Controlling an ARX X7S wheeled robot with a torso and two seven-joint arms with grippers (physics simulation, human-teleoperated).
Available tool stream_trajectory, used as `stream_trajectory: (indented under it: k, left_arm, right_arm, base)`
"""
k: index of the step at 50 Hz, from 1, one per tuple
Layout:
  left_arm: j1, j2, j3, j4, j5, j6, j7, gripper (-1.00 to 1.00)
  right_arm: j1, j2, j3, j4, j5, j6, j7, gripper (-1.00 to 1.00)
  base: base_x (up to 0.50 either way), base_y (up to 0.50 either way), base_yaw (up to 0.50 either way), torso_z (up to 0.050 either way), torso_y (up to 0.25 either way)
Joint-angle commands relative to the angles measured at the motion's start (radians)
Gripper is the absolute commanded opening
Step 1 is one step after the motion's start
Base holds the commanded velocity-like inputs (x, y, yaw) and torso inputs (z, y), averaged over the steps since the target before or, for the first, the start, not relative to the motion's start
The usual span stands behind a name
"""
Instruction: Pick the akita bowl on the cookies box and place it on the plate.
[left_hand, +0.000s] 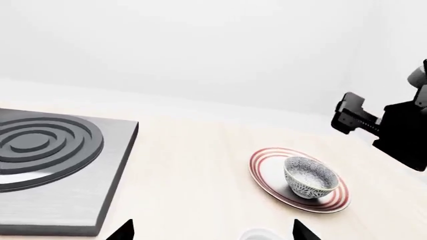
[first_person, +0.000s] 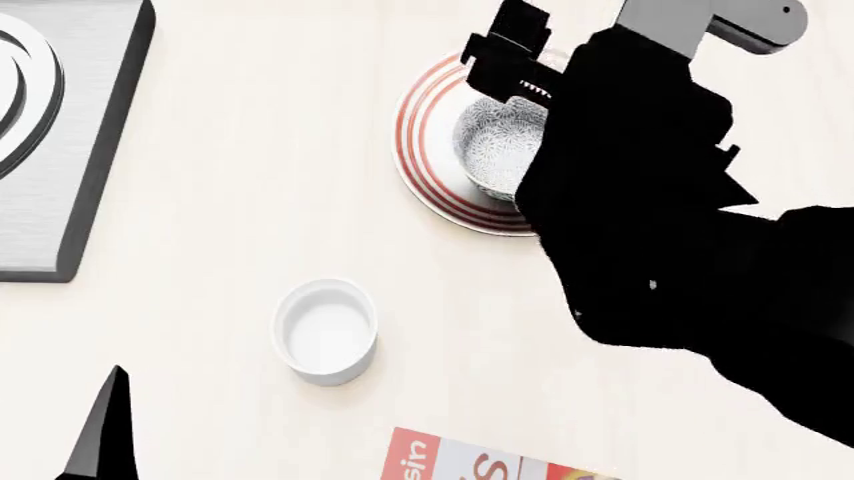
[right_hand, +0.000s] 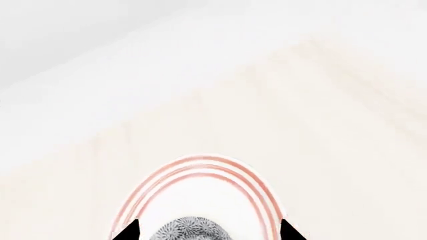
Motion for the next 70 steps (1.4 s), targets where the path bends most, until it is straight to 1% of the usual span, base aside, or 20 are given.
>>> stream_trajectory:
  k: [1, 3, 4, 5, 8, 10, 12, 13, 20, 21, 23, 27, 31, 32, 35, 36, 39, 48, 59, 70]
  left_arm:
    - [-0.005, 0.021, -0.024, -0.004, 0.004, 0.013, 0.022, 1.0]
    - [-0.006, 0.02, -0.023, -0.006, 0.004, 0.013, 0.021, 1.0]
    - [-0.006, 0.017, -0.03, -0.002, -0.003, 0.013, 0.019, 1.0]
    - [-0.008, 0.016, -0.03, -0.004, -0.004, 0.012, 0.018, 1.0]
    - [-0.007, 0.019, -0.024, -0.008, 0.004, 0.014, 0.019, 1.0]
    - [-0.008, 0.017, -0.024, -0.007, 0.003, 0.014, 0.018, 1.0]
    - [-0.007, 0.018, -0.02, -0.011, 0.007, 0.016, 0.02, 1.0]
    - [-0.007, 0.019, -0.018, -0.013, 0.01, 0.018, 0.021, 1.0]
    - [-0.005, 0.019, -0.011, -0.02, 0.018, 0.025, 0.024, 1.0]
    - [-0.005, 0.019, -0.01, -0.018, 0.019, 0.024, 0.023, 1.0]
    - [-0.005, 0.019, -0.01, -0.02, 0.019, 0.025, 0.023, 1.0]
    - [-0.003, 0.018, -0.005, -0.013, 0.022, 0.023, 0.02, 1.0]
    - [-0.005, 0.018, -0.001, -0.018, 0.026, 0.024, 0.02, 1.0]
    - [-0.005, 0.017, -0.001, -0.015, 0.025, 0.022, 0.019, 1.0]
    - [-0.004, 0.016, 0.001, -0.014, 0.026, 0.023, 0.019, 1.0]
    - [-0.001, 0.016, 0.003, -0.014, 0.029, 0.025, 0.019, 1.0]
    - [-0.001, 0.015, 0.007, -0.012, 0.033, 0.023, 0.018, 1.0]
    - [-0.001, 0.015, 0.019, -0.011, 0.04, 0.021, 0.015, 1.0]
    - [-0.003, 0.01, 0.027, -0.009, 0.041, 0.014, 0.01, 1.0]
    - [-0.003, 0.004, 0.027, -0.001, 0.035, 0.01, 0.002, 1.0]
  right_arm:
    - [0.086, 0.103, -0.165, -0.385, -0.317, -0.285, 0.054, 1.0]
    - [0.092, 0.109, -0.199, -0.416, -0.373, -0.331, 0.095, 1.0]
    - [0.101, 0.12, -0.242, -0.464, -0.425, -0.367, 0.151, 1.0]
    - [0.098, 0.131, -0.244, -0.482, -0.449, -0.392, 0.158, 1.0]
    - [0.111, 0.146, -0.325, -0.552, -0.606, -0.487, 0.268, 1.0]
    - [0.09, 0.181, -0.312, -0.569, -0.754, -0.515, 0.326, 1.0]
    - [0.08, 0.194, -0.315, -0.594, -0.838, -0.509, 0.385, 1.0]
    - [0.078, 0.19, -0.337, -0.594, -0.903, -0.505, 0.45, 1.0]
    - [0.053, 0.207, -0.35, -0.631, -1.155, -0.481, 0.669, 1.0]
    - [0.057, 0.197, -0.367, -0.64, -1.216, -0.458, 0.732, 1.0]
    - [0.053, 0.198, -0.365, -0.654, -1.256, -0.451, 0.769, 1.0]
    - [0.048, 0.196, -0.382, -0.69, -1.378, -0.399, 0.908, 1.0]
    - [-0.015, 0.211, -0.36, -0.707, -1.47, -0.402, 0.985, 1.0]
    - [-0.04, 0.229, -0.319, -0.723, -1.523, -0.34, 1.023, 1.0]
    - [-0.125, 0.314, -0.162, -0.766, -1.597, -0.192, 1.023, 1.0]
    - [-0.181, 0.353, -0.076, -0.787, -1.639, -0.109, 1.024, 1.0]
    - [-0.292, 0.405, 0.071, -0.83, -1.723, 0.04, 1.023, 1.0]
    - [-0.561, 0.509, 0.381, -0.964, -1.885, 0.307, 1.023, 1.0]
    - [-0.79, 0.503, 0.526, -0.992, -1.997, 0.404, 1.018, 1.0]
    - [-1.002, 0.487, 0.615, -0.934, -2.091, 0.371, 1.011, 1.0]
  base:
    - [0.0, 0.0, 0.0, 0.0, 0.0]
    - [0.0, 0.0, 0.0, 0.0, 0.0]
    - [0.0, 0.0, 0.0, 0.0, 0.0]
    - [0.0, 0.0, 0.0, 0.0, 0.0]
    - [0.0, 0.0, 0.0, 0.0, 0.0]
    - [0.0, 0.0, 0.0, 0.0, 0.0]
    - [0.0, 0.0, 0.0, 0.0, 0.0]
    - [0.0, 0.0, 0.0, 0.0, 0.0]
    - [0.0, 0.0, 0.0, 0.0, 0.0]
    - [0.0, 0.0, 0.0, 0.0, 0.0]
    - [0.0, 0.0, 0.0, 0.0, 0.0]
    - [0.0, 0.0, 0.0, 0.0, 0.0]
    - [0.0, 0.0, 0.0, 0.0, 0.0]
    - [0.0, 0.0, 0.0, 0.0, 0.0]
    - [0.0, 0.0, 0.0, 0.0, 0.0]
    - [0.0, 0.0, 0.0, 0.0, 0.0]
    - [0.0, 0.0, 0.0, 0.0, 0.0]
    - [0.0, 0.0, 0.0, 0.0, 0.0]
    - [0.0, 0.0, 0.0, 0.0, 0.0]
    - [0.0, 0.0, 0.0, 0.0, 0.0]
